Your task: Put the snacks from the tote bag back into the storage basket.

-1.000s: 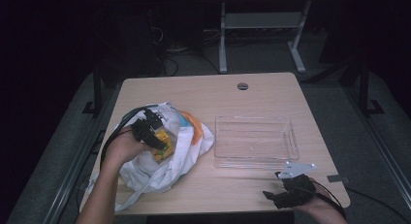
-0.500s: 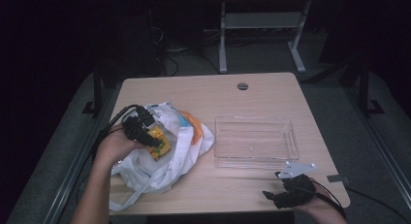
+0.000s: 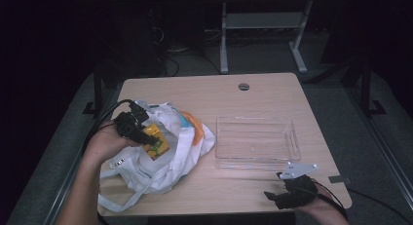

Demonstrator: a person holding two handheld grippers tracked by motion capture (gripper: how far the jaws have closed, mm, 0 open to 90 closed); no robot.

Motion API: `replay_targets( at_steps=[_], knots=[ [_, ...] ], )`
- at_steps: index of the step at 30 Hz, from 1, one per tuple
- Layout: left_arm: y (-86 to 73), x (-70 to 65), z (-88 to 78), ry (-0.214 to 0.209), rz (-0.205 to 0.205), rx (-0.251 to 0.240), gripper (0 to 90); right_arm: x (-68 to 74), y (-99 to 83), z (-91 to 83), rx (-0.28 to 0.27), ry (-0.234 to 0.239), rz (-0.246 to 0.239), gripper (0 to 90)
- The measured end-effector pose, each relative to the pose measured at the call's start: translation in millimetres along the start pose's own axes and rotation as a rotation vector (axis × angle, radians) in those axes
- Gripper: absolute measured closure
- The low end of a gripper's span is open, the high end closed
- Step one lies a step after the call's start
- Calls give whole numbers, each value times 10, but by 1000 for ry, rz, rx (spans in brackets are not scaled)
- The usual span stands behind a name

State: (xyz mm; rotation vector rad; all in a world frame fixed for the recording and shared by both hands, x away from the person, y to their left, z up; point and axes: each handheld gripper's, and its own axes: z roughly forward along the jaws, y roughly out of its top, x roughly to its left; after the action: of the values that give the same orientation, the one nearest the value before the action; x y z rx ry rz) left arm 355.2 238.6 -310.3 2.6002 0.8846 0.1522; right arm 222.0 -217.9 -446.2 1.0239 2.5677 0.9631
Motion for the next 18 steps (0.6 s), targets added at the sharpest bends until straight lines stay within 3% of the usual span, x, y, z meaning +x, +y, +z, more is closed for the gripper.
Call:
replay_targets(
  at_steps=[18],
  knots=[
    [140, -117, -179, -43, 64, -36, 513, 2, -1, 3, 1, 1, 0, 216]
  ],
)
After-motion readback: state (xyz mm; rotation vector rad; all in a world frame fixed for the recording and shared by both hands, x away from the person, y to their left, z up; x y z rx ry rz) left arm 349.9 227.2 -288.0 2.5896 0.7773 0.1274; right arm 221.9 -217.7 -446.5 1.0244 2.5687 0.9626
